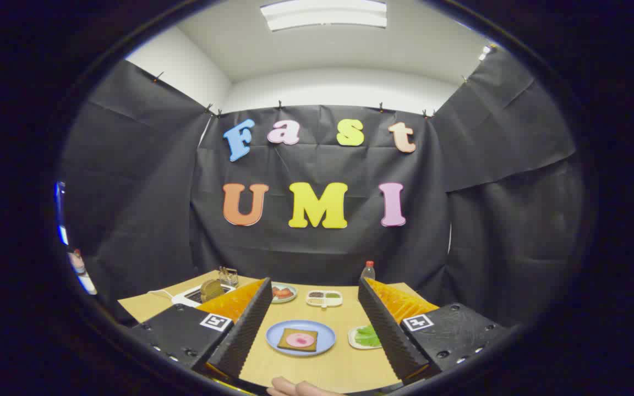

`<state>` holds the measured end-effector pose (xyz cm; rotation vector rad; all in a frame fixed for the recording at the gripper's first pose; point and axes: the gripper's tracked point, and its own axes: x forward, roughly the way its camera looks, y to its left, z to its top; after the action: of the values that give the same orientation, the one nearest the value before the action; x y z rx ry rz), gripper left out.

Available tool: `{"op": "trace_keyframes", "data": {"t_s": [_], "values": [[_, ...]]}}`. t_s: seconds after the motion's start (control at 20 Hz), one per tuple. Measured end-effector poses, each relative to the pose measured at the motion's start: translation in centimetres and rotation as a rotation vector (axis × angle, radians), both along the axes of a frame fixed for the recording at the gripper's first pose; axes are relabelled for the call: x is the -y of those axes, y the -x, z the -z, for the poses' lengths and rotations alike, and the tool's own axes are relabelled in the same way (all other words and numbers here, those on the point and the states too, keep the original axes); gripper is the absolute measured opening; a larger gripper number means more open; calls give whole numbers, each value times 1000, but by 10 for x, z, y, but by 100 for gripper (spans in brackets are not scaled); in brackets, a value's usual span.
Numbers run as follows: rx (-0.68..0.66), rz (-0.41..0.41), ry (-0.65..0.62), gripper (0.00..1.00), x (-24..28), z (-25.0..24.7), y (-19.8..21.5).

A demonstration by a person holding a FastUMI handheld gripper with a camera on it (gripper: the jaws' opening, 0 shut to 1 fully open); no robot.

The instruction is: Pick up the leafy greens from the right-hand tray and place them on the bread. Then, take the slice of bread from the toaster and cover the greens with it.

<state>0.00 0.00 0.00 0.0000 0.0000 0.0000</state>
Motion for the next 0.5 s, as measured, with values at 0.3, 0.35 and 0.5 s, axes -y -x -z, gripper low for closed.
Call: {"op": "trace_keyframes", "data": {"t_s": [0.3, 0.35, 0.5], "values": [[-31, 12, -9, 96, 7, 14, -10], [-33, 15, -4, 96, 8, 16, -11], [-46, 21, 8, 96, 11, 26, -18]]}}
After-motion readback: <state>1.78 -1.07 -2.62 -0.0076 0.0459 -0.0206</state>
